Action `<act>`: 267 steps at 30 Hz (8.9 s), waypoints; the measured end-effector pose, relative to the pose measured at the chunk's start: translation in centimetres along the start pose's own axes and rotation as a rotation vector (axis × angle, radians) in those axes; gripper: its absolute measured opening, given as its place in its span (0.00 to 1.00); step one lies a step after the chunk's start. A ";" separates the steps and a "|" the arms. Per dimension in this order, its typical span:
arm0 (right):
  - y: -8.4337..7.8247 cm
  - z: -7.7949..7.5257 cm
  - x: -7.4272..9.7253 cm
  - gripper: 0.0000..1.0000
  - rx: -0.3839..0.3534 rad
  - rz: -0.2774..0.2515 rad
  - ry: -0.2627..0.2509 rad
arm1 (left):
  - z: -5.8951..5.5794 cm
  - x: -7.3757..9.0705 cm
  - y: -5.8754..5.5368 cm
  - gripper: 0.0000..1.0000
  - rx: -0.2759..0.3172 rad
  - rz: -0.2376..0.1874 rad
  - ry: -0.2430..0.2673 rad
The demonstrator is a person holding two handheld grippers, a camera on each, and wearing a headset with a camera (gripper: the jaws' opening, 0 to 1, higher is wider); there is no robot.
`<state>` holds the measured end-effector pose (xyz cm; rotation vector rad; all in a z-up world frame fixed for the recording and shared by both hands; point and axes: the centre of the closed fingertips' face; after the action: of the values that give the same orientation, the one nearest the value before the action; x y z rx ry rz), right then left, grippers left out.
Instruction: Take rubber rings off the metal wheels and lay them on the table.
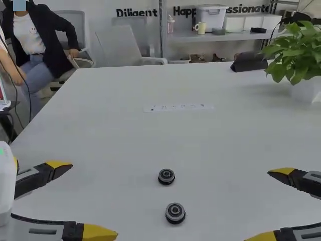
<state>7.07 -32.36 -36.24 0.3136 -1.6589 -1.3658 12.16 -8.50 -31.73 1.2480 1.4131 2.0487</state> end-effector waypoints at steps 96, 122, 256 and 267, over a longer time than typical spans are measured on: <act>3.1 -1.9 -3.6 0.92 0.018 -0.011 0.126 | 1.1 -3.6 2.4 0.95 -0.045 -0.025 -0.067; 1.2 -2.9 -6.3 0.87 0.043 0.017 0.149 | -0.5 -6.7 1.8 0.93 -0.101 -0.002 -0.155; -3.7 0.4 -15.9 0.28 0.105 0.177 0.424 | -7.1 -18.2 -6.0 0.07 -0.270 0.164 -0.351; -3.6 -0.2 -16.4 0.24 0.064 0.173 0.410 | -7.1 -18.2 -6.1 0.07 -0.263 0.164 -0.334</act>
<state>14.65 -22.40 -47.38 0.4443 -1.3548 -1.0396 15.16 -22.56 -46.25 1.5406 0.8883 1.9331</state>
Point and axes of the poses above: the centre of the closed fingertips' face, and the gripper's own axes: x roughly backward along the fingers, z roughly to its left, y roughly out of its top, and after that the axes turned 9 degrees about y, right-handed
